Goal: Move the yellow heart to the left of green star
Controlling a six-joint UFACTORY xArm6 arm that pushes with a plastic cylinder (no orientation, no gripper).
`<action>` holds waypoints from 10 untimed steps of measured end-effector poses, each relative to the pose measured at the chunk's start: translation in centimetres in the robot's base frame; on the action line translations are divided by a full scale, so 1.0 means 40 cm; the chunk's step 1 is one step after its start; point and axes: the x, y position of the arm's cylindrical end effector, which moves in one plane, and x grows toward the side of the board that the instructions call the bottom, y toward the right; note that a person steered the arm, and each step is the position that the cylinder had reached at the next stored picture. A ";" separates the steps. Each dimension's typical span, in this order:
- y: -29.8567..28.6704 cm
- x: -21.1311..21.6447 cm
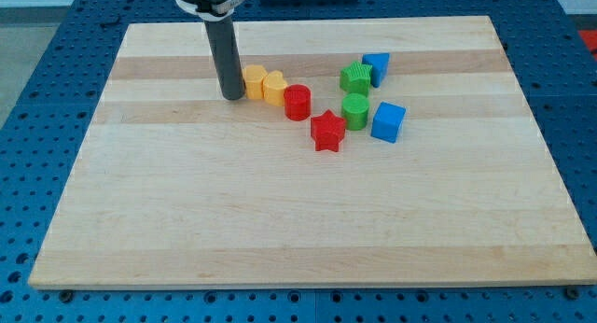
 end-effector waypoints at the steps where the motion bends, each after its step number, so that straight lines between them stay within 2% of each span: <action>1: 0.027 -0.009; 3: 0.043 -0.011; 6: 0.158 -0.012; 10: 0.205 -0.080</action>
